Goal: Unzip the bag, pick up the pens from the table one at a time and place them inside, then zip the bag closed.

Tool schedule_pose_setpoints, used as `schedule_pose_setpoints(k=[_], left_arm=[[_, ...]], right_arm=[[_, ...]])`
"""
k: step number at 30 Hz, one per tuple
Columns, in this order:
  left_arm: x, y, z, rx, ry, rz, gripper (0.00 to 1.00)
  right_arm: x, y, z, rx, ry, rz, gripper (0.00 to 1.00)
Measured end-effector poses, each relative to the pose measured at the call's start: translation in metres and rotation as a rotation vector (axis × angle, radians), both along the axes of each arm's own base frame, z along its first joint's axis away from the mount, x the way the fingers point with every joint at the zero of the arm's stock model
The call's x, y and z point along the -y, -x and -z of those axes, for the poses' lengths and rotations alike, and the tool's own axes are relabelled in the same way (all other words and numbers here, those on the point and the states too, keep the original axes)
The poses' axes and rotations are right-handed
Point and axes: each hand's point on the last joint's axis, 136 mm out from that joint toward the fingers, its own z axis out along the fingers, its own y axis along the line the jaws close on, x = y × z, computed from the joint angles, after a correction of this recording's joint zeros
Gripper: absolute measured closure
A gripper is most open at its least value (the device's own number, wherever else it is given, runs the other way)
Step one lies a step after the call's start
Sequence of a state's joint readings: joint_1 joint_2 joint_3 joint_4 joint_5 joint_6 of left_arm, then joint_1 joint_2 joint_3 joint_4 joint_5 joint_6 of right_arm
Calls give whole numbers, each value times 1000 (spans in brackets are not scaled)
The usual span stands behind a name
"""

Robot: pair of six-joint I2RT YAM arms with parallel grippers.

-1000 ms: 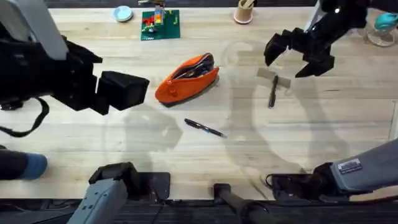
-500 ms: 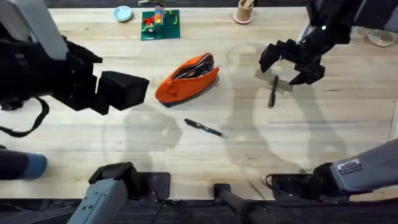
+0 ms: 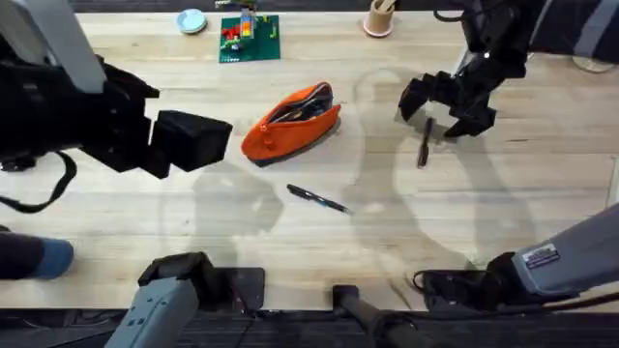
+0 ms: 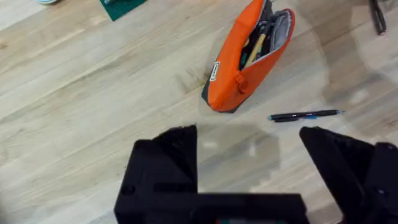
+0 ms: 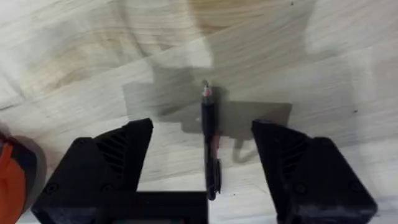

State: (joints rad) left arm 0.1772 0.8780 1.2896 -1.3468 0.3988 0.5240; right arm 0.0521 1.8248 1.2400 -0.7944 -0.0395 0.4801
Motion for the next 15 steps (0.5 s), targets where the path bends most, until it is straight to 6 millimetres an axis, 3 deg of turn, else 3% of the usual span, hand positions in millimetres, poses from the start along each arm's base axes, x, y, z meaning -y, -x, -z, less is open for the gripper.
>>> schedule_pose_setpoints(k=[1, 7, 15], left_arm=[[0, 0, 0, 0, 0, 0, 5], [0, 0, 0, 0, 0, 0, 6], [0, 0, 0, 0, 0, 0, 6]], right_arm=[[1, 0, 1, -5, 4, 0, 67], [12, 6, 4, -45, 59, 11, 475], [12, 5, 4, -42, 51, 13, 856]])
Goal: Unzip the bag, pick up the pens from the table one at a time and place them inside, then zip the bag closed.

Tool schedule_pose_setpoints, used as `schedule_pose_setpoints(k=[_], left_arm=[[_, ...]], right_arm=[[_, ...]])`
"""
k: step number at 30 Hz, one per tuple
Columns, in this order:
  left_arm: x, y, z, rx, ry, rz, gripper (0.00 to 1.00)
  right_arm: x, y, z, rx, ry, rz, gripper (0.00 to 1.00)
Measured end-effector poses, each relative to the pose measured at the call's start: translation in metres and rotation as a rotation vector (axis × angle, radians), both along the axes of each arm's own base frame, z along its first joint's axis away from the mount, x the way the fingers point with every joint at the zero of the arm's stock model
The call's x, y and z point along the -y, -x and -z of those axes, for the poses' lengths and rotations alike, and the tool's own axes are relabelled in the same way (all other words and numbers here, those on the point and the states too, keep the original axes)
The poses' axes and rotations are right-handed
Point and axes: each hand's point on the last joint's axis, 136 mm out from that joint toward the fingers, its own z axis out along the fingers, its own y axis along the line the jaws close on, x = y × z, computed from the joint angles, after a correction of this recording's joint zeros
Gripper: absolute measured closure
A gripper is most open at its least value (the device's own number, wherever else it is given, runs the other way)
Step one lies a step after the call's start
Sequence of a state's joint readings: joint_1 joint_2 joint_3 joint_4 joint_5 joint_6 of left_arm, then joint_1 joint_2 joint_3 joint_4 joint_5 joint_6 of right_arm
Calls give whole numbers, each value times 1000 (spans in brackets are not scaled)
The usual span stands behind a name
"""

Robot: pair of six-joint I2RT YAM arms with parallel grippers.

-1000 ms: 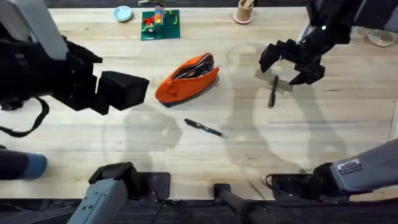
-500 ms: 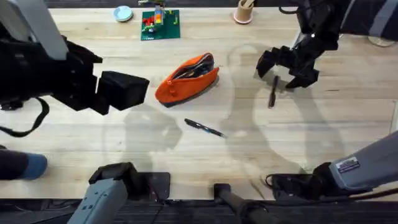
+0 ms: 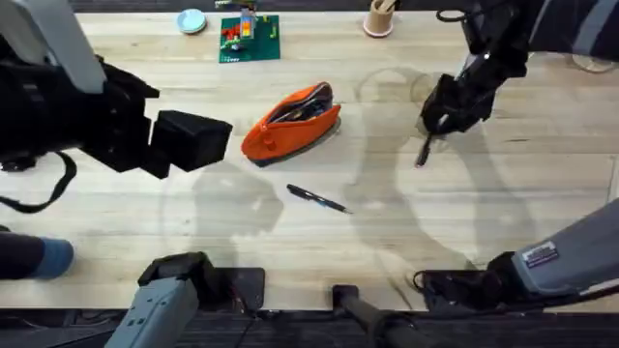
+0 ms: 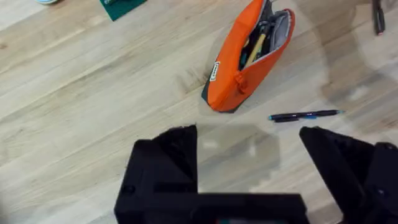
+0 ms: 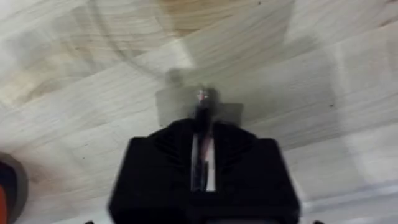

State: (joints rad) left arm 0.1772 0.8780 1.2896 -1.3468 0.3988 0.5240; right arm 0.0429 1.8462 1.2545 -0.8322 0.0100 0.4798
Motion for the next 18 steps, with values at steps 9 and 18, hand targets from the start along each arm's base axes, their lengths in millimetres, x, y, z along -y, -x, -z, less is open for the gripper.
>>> schedule_pose_setpoints(k=[9, 18], left_arm=[[0, 0, 0, 0, 0, 0, 7], [0, 0, 0, 0, 0, 0, 6]], right_arm=[[-1, -1, -1, 3, -8, -1, 959], [-7, -5, -3, -8, -51, 4, 966]])
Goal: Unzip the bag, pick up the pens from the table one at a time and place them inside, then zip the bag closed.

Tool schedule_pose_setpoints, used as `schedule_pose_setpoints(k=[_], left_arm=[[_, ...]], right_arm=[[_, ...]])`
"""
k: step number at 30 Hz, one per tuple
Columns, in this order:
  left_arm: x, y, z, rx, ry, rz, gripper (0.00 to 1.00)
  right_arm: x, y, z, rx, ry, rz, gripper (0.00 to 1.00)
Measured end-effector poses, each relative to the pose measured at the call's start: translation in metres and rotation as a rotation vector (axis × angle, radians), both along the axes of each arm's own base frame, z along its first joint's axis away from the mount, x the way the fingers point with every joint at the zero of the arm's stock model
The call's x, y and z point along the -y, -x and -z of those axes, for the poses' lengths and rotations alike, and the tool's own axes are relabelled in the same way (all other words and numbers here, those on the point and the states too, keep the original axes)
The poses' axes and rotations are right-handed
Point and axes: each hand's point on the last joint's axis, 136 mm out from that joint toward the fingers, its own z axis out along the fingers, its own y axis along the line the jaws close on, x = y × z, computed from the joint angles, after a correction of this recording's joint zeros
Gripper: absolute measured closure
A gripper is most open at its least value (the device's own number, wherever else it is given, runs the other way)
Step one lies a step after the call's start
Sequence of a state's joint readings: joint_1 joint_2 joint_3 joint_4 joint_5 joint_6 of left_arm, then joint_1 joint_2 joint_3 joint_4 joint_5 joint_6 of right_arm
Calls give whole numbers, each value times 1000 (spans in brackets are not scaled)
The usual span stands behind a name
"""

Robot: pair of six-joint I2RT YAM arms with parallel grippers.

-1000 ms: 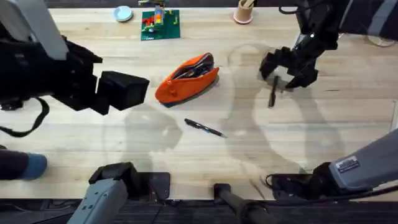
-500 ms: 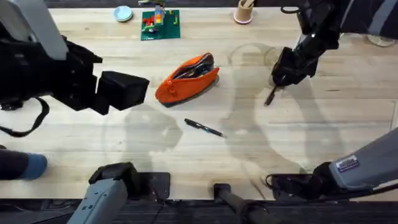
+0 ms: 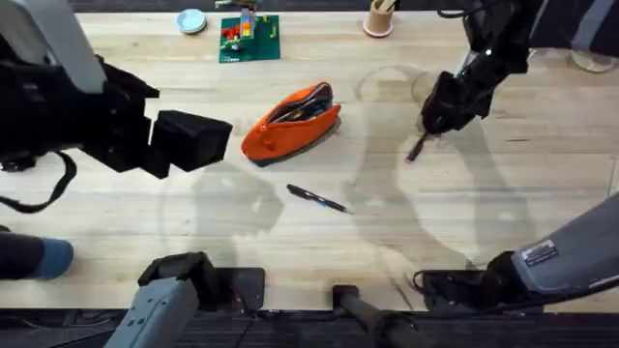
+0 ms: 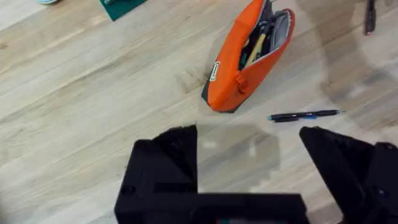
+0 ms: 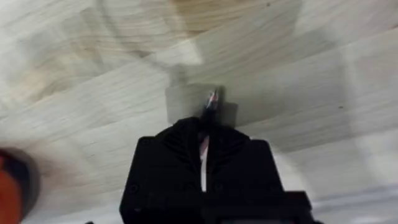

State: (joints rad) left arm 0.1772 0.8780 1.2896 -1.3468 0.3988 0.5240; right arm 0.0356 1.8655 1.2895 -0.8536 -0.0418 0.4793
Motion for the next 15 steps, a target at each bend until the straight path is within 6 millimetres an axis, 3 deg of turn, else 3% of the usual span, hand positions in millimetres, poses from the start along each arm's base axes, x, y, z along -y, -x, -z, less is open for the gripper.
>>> schedule_pose_setpoints(k=[5, 15], left_arm=[[0, 0, 0, 0, 0, 0, 7], [0, 0, 0, 0, 0, 0, 6]], right_arm=[[-24, -6, -12, 2, -127, -13, 970], [-75, -36, -74, 92, -416, -6, 968]])
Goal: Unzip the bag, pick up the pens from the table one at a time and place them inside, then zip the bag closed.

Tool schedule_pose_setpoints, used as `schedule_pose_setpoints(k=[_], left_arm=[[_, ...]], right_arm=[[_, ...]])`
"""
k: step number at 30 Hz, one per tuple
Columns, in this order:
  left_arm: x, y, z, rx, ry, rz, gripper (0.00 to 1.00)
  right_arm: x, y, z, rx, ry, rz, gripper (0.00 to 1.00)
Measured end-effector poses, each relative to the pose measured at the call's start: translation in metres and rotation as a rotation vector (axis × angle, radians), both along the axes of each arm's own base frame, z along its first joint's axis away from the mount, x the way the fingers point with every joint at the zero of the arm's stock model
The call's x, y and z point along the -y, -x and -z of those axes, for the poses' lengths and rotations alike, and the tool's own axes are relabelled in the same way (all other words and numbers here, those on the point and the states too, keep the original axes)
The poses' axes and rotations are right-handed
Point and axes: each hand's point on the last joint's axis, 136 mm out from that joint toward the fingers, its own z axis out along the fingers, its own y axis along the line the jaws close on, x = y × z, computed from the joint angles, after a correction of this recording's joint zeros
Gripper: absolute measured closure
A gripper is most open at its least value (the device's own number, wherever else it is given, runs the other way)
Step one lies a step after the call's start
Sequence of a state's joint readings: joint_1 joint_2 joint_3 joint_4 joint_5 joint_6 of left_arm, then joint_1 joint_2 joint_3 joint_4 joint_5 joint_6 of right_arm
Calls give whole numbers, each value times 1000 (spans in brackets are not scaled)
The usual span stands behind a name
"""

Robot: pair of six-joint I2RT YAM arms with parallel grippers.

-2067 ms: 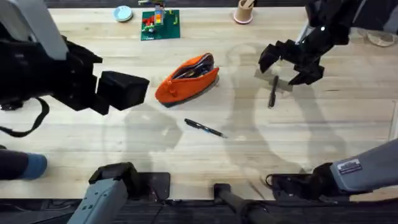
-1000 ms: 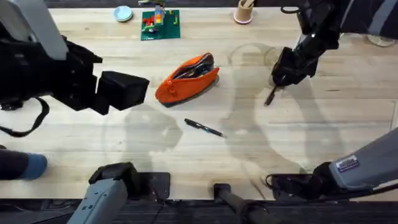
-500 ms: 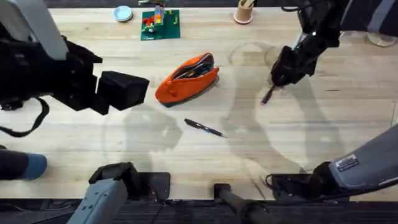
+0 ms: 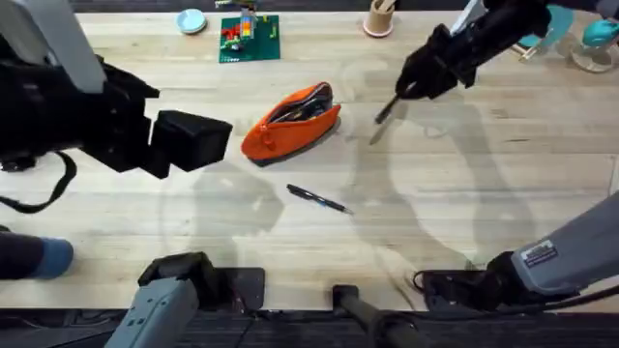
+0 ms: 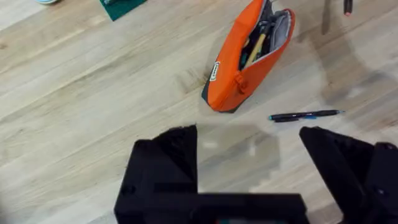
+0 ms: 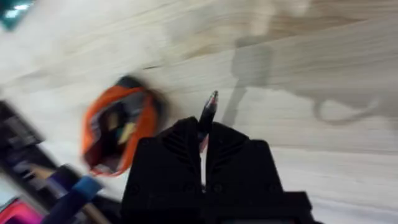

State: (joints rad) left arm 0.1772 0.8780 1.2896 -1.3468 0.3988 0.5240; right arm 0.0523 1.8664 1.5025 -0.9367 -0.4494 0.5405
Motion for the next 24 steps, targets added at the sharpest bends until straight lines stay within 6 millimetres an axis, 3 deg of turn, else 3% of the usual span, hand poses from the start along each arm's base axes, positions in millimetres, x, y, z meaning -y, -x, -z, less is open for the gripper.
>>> schedule_pose_setpoints(k=[11, 19, 24], left_arm=[[0, 0, 0, 0, 0, 0, 7], [0, 0, 0, 0, 0, 0, 7], [0, 0, 0, 0, 0, 0, 6]], right_arm=[[-50, -7, -29, 31, -98, -6, 967], [-101, -19, -61, 154, -13, -38, 967], [-137, -11, -68, 141, -22, 31, 967]])
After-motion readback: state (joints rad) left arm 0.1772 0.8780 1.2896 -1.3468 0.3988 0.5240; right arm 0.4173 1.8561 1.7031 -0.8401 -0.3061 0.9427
